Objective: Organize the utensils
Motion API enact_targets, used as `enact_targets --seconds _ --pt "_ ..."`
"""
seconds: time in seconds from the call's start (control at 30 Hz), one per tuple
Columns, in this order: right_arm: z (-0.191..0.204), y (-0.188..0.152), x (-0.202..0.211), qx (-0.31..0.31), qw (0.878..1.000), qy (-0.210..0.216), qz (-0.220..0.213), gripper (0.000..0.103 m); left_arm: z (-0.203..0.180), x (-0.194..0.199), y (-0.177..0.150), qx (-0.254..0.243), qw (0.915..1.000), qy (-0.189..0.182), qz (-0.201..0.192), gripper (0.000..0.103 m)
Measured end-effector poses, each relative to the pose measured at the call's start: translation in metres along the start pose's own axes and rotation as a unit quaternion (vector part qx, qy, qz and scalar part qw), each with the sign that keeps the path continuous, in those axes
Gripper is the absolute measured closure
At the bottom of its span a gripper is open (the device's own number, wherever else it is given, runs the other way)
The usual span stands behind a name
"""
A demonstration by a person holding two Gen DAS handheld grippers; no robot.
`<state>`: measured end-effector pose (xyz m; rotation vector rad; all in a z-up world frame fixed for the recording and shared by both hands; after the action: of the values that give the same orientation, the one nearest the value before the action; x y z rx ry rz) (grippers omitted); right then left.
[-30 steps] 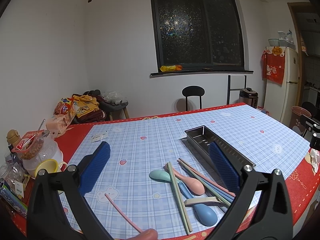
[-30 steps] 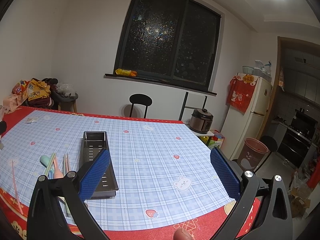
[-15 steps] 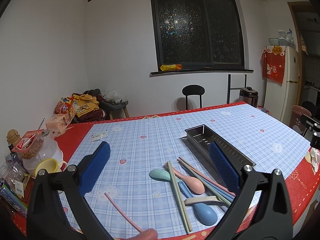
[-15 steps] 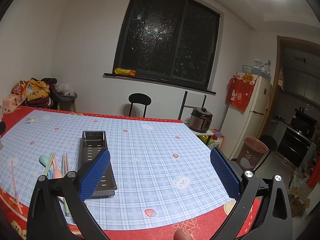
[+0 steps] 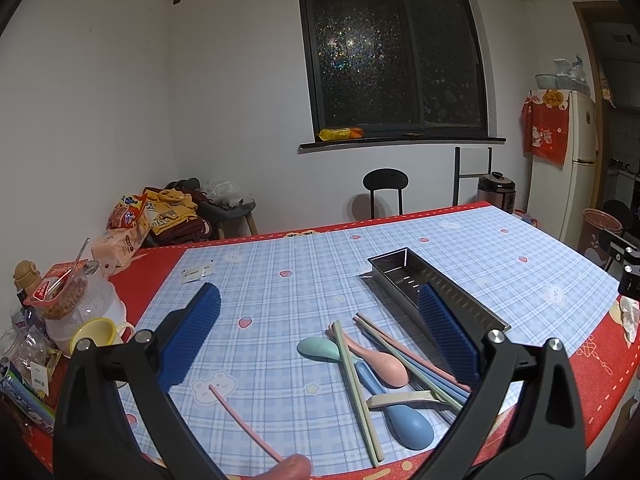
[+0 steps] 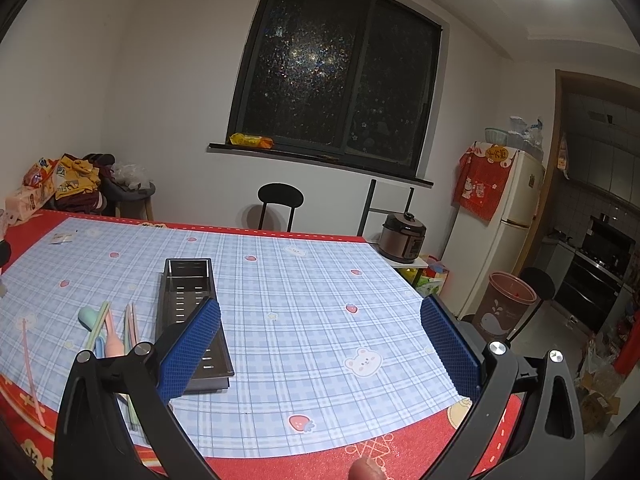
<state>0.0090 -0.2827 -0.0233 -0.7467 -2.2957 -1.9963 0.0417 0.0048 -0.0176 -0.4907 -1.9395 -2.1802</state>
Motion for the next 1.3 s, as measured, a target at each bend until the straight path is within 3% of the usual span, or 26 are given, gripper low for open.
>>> enact_targets --seconds 0.3,0.53,0.77,1.0,1.13,1.3 --pt "0.008 -0.002 -0.007 0.005 1.0 0.018 0.01 0.005 0.011 -0.006 -0.007 0.024 0.9992 -0.026 0.02 0.005" --pt "0.032 -0.018 -0.026 0.008 0.994 0.096 0.048 0.005 0.03 -0.015 -0.031 0.053 0.9954 -0.048 0.064 0.005" --pt "0.082 -0.047 -0.046 0.039 0.973 0.2 0.106 0.005 0.06 -0.02 -0.07 0.075 0.9904 -0.025 0.114 0.005" --pt "0.124 -0.067 -0.048 0.056 0.955 0.268 0.113 0.005 0.097 -0.023 -0.111 0.11 0.9805 0.007 0.162 0.005" --pt "0.133 -0.075 -0.052 0.058 0.944 0.29 0.145 0.005 0.107 -0.028 -0.126 0.117 0.9762 0.028 0.181 0.005" --pt "0.139 -0.087 -0.059 0.08 0.946 0.271 0.161 0.005 0.11 -0.034 -0.137 0.128 0.9731 0.026 0.19 0.006"
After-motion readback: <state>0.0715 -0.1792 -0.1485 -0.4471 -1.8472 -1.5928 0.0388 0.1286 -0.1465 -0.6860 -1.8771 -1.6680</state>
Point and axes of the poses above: each gripper's, at about its wrist camera, not at the fingertips, and x roughly against the way its jaws point, z to its left, y to its top, the point moved 5 cm from there along -x, roughly the way its jaws point, and after that the axes turned 3 degrees about -y, right-handed, at the moved point
